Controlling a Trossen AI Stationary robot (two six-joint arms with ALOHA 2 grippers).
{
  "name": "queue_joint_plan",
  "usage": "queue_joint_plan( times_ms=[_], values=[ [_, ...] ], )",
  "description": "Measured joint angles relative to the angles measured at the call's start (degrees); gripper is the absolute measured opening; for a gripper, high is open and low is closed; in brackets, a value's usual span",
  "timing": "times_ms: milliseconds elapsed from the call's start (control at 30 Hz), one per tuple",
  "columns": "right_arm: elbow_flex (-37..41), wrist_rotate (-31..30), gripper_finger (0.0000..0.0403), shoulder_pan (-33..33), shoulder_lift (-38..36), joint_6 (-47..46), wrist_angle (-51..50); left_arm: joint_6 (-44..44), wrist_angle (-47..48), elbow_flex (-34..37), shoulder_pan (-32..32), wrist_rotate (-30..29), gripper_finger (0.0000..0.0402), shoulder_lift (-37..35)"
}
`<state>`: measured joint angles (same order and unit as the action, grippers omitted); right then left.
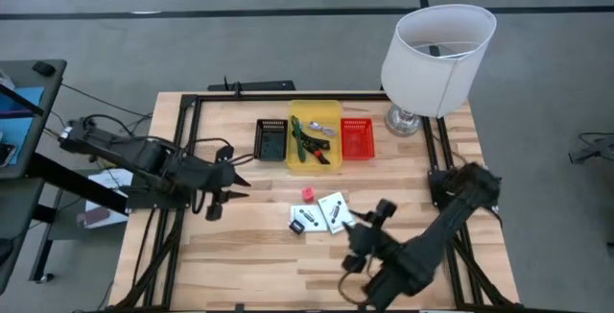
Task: Pick and place items into bin
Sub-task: Put the black charger adapter into the black bin
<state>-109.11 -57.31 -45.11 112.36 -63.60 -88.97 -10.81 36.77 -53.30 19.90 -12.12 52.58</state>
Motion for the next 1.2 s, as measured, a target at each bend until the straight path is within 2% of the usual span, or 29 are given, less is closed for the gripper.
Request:
queue_joint_plan(
  times_ms=[233,333,400,567,633,700,767,900,1033,1200],
  values=[
    [17.9,-1.3,0.0152,-0.7,-19.5,2.1,1.5,0.0,-17.6,9.3,3.9,-2.3,0.0112,0.1],
    [28.3,-1.0,0.015,-1.2,-29.3,2.8,6.3,-0.1,-25.3,14.0,4.9,-3.2,0.0112,0.1],
    [35.5,-0.3,0.0148,-1.5,-36.3,6.2,13.3,-0.1,-30.1,16.7,5.3,-4.0,0.0112,0.5],
    [52.3,7.2,0.015,-0.6,-52.9,21.1,35.5,-0.2,-33.9,18.9,5.3,-4.7,0.0112,4.4],
    [57.2,11.3,0.0151,0.8,-58.0,26.4,42.1,0.3,-33.0,18.2,5.3,-3.0,0.0112,7.1],
    [60.9,15.8,0.0152,2.4,-62.1,29.4,44.7,1.5,-32.5,16.8,5.2,0.3,0.0112,10.5],
    [63.4,18.0,0.0153,4.1,-65.5,30.5,45.3,3.9,-30.8,15.3,5.3,2.0,0.0112,13.6],
    [66.5,18.6,0.0151,6.3,-69.5,30.6,44.5,9.2,-28.3,12.9,5.2,2.3,0.0112,19.5],
    [66.7,19.8,0.0149,7.0,-70.4,31.2,43.9,16.4,-28.4,10.1,5.2,2.5,0.0112,23.8],
    [66.7,21.4,0.015,6.9,-70.5,32.1,43.4,17.5,-27.3,5.5,5.2,2.8,0.0112,27.9]
  ],
)
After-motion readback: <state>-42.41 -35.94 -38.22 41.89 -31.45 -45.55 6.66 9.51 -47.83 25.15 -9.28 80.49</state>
